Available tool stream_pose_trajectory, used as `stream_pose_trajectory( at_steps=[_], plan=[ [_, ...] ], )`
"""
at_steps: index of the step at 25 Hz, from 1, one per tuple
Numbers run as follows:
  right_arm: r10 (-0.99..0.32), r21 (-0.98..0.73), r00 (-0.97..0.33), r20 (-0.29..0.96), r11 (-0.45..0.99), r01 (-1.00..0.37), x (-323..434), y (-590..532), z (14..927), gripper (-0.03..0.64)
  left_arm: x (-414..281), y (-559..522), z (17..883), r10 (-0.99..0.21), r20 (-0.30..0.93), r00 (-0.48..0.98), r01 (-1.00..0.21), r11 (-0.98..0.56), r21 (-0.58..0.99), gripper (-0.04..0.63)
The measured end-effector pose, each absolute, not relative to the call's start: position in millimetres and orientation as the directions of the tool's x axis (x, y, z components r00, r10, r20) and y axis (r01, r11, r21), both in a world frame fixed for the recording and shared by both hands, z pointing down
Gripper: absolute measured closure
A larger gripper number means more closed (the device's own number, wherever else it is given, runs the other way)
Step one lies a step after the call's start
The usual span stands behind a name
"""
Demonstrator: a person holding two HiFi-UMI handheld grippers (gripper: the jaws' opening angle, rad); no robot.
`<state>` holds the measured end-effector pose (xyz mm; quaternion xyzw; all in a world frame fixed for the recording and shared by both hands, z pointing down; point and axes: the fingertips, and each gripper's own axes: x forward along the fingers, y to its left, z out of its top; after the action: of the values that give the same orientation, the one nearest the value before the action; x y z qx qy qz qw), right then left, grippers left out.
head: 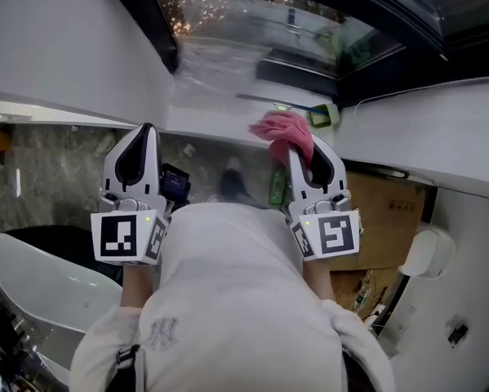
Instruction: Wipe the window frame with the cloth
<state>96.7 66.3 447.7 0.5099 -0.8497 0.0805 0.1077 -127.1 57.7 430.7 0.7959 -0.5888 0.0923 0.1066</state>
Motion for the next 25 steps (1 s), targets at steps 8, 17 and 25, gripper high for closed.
stream_pose_trajectory(
  at_steps=[8, 17, 25],
  plan=[
    [-0.828, -0.017, -0.501, 0.251, 0.514, -0.858, 109.1, 33.4, 447.5, 0.535, -115.2, 36.2, 432.7, -0.936, 0.261, 0.237, -0.972, -0.229, 0.062, 0.586],
    [-0.841, -0.028, -0.479, 0.251, 0.489, -0.872, 116.9, 38.3, 450.6, 0.537, -107.7, 30.8, 433.5, -0.927, 0.267, 0.263, -0.965, -0.258, 0.055, 0.586],
    [-0.874, -0.023, -0.420, 0.244, 0.428, -0.903, 127.1, 44.1, 448.9, 0.535, -89.5, 21.9, 433.6, -0.902, 0.261, 0.343, -0.939, -0.338, 0.065, 0.586]
  ],
)
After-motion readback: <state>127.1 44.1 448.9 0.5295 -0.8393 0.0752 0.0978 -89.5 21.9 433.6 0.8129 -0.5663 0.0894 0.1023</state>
